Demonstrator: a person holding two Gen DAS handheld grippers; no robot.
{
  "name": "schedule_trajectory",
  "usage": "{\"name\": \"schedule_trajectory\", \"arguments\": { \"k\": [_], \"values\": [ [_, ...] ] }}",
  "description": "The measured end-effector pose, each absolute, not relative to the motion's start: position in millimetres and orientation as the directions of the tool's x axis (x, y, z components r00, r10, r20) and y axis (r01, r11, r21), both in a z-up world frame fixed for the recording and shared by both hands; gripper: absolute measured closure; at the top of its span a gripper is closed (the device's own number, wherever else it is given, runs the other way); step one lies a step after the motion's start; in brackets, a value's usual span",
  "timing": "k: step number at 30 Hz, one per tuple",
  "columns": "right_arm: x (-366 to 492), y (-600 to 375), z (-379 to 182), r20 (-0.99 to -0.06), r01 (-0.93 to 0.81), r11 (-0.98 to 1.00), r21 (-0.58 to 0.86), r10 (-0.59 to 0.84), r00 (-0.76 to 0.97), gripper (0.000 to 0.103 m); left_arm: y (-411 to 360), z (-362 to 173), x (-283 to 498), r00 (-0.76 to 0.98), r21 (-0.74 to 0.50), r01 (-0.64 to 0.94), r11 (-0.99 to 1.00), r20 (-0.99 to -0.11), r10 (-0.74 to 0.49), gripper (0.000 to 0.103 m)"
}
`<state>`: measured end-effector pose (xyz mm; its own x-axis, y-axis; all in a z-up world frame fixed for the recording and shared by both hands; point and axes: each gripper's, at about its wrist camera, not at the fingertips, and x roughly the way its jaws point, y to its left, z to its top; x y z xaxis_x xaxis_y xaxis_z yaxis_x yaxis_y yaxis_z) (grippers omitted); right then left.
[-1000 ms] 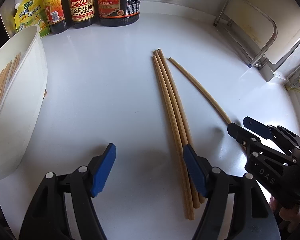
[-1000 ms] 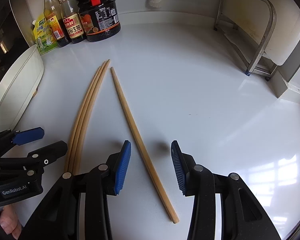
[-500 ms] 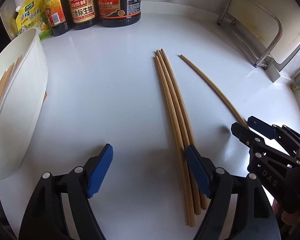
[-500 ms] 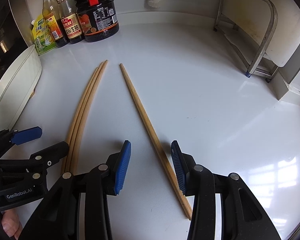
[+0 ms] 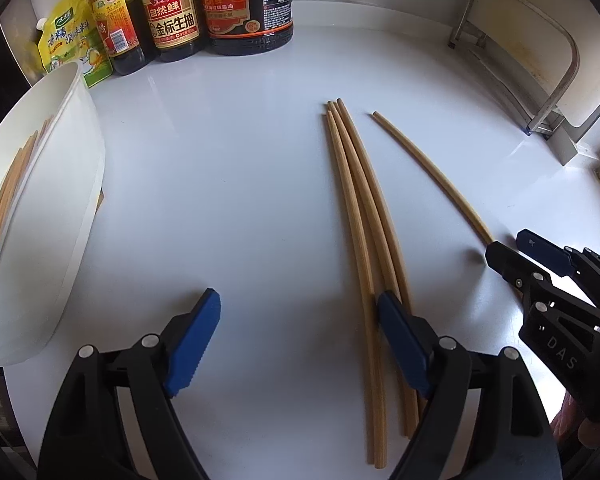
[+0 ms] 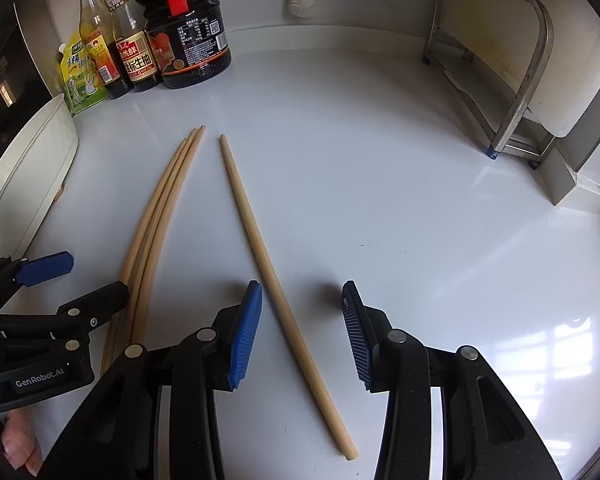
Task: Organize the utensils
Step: 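Lower both open tools onto the remaining chopsticks, separating one from the row, then close the left tool on one chopstick while the right tool grasps another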
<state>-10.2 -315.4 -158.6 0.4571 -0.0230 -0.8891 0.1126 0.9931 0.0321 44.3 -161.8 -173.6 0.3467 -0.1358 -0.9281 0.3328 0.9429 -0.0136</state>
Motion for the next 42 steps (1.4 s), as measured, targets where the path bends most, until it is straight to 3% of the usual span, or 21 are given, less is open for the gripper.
{"name": "schedule_trajectory", "arguments": {
  "k": [7,10,13,15,18,20,22,31,42],
  "values": [
    [-6,-310,-159,-0.885,0.096,0.995,0.026,-0.022,0.465,0.063,-162,-174,47,0.359,0.004,0.33,0.944,-0.925,-0.121,0.022],
    [-6,-307,-160,-0.881,0.085,0.996,0.014,-0.028,0.472,0.063,-163,-173,46,0.367,0.006,0.338,0.941,-0.922,-0.126,0.028],
    [-3,-304,-160,-0.88,0.07,0.998,-0.001,-0.035,0.474,0.063,-168,-170,43,0.377,0.006,0.358,0.934,-0.916,-0.138,0.046],
    [0,-301,-160,-0.887,0.059,0.998,-0.003,-0.03,0.461,0.065,-171,-168,42,0.382,0.008,0.377,0.926,-0.912,-0.147,0.067],
    [2,-295,-159,-0.887,0.037,0.999,-0.001,-0.018,0.462,0.08,-176,-167,40,0.378,0.009,0.397,0.918,-0.913,-0.154,0.088],
    [3,-289,-159,-0.887,0.014,1.0,-0.008,-0.013,0.461,0.092,-177,-168,40,0.373,0.007,0.401,0.916,-0.914,-0.157,0.095],
    [3,-286,-159,-0.887,0.004,1.0,-0.015,-0.015,0.461,0.097,-176,-168,40,0.368,0.0,0.4,0.916,-0.916,-0.161,0.095],
    [-5,-297,-145,-0.886,0.079,0.993,0.084,0.038,0.463,0.097,-166,-153,40,0.359,-0.047,0.41,0.911,-0.91,-0.208,0.096],
    [-8,-278,-88,-0.851,0.095,0.983,0.156,0.085,0.519,0.097,-126,-88,46,0.437,-0.08,0.404,0.911,-0.858,-0.269,0.096]
  ]
}}
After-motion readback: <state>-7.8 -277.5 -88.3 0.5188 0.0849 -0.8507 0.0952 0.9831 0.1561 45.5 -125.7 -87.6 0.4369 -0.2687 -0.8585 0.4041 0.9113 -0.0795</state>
